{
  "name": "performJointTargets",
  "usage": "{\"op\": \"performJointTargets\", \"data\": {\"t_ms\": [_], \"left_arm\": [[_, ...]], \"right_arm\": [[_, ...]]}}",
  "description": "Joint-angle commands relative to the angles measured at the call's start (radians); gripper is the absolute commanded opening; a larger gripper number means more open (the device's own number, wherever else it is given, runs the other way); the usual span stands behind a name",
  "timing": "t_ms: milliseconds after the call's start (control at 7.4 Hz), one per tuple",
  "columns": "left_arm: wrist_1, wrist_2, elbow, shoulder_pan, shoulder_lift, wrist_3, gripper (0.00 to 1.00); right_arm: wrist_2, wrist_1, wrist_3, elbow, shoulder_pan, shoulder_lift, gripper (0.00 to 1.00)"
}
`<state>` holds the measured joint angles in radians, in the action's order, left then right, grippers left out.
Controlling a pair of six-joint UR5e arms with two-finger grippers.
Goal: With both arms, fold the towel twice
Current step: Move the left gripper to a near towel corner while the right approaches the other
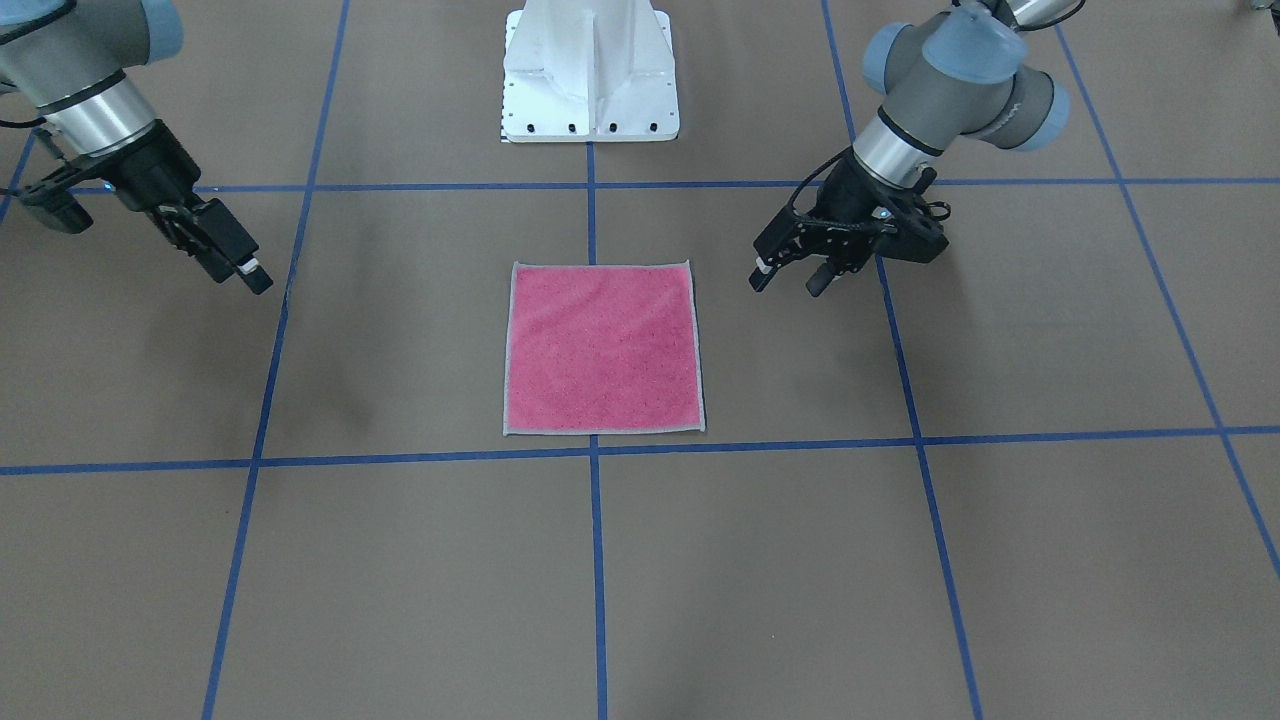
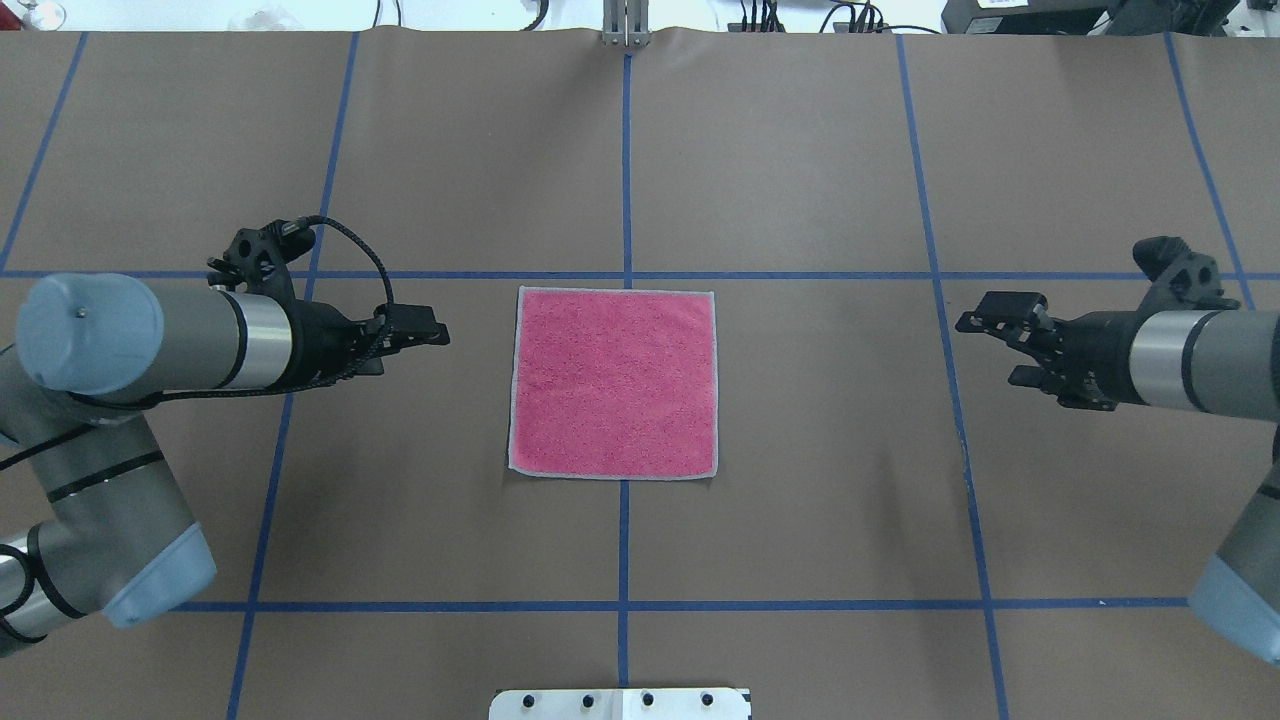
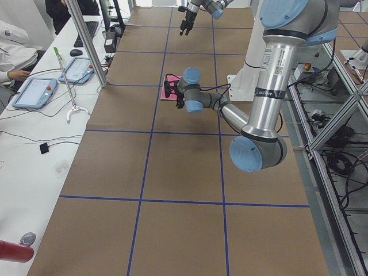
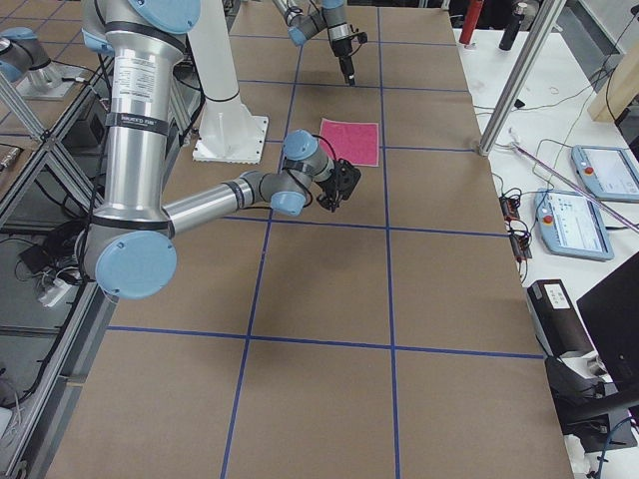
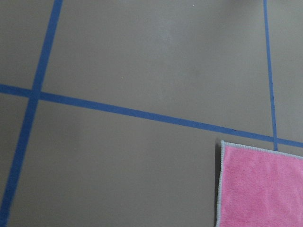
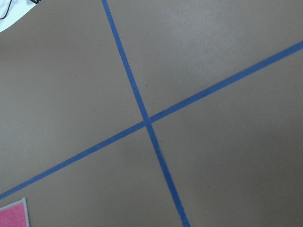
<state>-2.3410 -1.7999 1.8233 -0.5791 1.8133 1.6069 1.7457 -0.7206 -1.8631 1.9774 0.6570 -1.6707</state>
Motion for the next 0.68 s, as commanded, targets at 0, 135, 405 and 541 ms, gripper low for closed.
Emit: {"op": "performJointTargets", "data": {"t_ms": [0, 135, 405, 541], "left_arm": [[0.003, 0.075, -0.01, 0.095, 0.046, 0.144, 1.0], [0.006, 0.121, -0.013, 0.148, 0.057, 0.181, 1.0], [0.011, 0.206, -0.042, 0.217, 0.077, 0.206, 0.93], [0.011, 0.208, -0.061, 0.22, 0.08, 0.206, 0.79]], "right_arm": [[-0.159, -0.002, -0.158, 0.004, -0.141, 0.039, 0.94], [-0.222, -0.006, -0.21, 0.003, -0.192, 0.055, 0.92], [-0.282, -0.01, -0.212, 0.0, -0.244, 0.08, 0.92], [-0.285, -0.01, -0.212, 0.0, -0.252, 0.082, 0.92]]}}
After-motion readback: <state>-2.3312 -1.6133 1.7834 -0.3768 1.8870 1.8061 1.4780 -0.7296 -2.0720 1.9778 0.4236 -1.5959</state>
